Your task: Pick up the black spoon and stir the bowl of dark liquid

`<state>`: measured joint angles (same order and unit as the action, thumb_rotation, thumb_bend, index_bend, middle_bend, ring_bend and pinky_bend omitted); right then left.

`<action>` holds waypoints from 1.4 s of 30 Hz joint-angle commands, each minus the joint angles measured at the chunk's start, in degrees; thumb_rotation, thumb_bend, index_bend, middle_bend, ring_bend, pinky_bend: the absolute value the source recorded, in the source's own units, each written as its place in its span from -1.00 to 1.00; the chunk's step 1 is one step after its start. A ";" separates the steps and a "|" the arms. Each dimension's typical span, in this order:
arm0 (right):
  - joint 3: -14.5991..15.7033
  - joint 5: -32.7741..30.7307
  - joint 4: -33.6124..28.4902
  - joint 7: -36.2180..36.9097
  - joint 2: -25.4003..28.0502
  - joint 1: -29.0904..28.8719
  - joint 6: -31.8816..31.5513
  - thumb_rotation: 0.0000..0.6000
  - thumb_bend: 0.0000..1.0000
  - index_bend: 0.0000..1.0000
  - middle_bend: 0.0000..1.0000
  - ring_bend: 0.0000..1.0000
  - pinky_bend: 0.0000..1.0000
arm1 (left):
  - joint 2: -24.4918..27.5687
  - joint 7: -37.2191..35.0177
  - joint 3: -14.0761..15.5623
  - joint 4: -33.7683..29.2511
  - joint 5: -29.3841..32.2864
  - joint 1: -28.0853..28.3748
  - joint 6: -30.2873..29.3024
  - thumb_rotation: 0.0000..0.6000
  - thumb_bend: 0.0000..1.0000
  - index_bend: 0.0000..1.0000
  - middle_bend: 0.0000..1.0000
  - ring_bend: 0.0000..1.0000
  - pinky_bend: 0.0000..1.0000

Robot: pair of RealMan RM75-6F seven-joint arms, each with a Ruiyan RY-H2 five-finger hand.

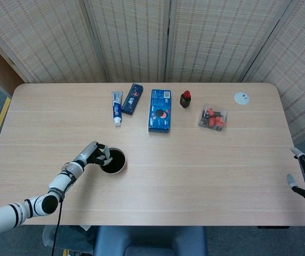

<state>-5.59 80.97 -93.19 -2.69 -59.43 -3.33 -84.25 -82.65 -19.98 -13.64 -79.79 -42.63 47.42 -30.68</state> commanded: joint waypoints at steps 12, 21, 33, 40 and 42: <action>0.22 0.53 0.29 0.73 -0.08 0.18 -0.23 1.00 -0.31 -0.70 -0.38 -0.51 -0.24 | 4.15 -0.98 0.59 -5.93 -5.18 -3.27 2.52 1.00 -0.14 0.30 1.00 1.00 1.00; 0.43 0.34 0.50 1.10 -0.10 0.84 -0.79 1.00 -0.31 -0.70 -0.37 -0.51 -0.24 | 1.93 -0.59 -0.21 -7.00 -7.06 -1.55 3.55 1.00 -0.14 0.30 1.00 1.00 1.00; 0.53 0.02 1.05 1.59 -0.23 1.37 -0.98 1.00 -0.31 -0.70 -0.37 -0.51 -0.24 | -0.64 2.10 0.56 -2.28 0.30 3.40 4.22 1.00 -0.14 0.29 1.00 1.00 1.00; 0.46 0.22 1.03 1.56 -0.29 1.34 -1.04 1.00 -0.32 -0.70 -0.37 -0.51 -0.24 | -0.76 3.52 1.56 0.02 4.93 4.93 3.20 1.00 -0.14 0.29 1.00 1.00 1.00; 0.43 0.28 0.97 1.43 -0.30 1.31 -1.05 1.00 -0.32 -0.70 -0.37 -0.51 -0.24 | -0.73 3.81 1.79 0.56 5.79 5.11 2.99 1.00 -0.14 0.29 1.00 1.00 1.00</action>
<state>-5.16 81.24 -92.22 -1.25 -59.73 -2.02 -85.29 -83.38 -16.42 -12.05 -79.57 -37.21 52.33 -27.51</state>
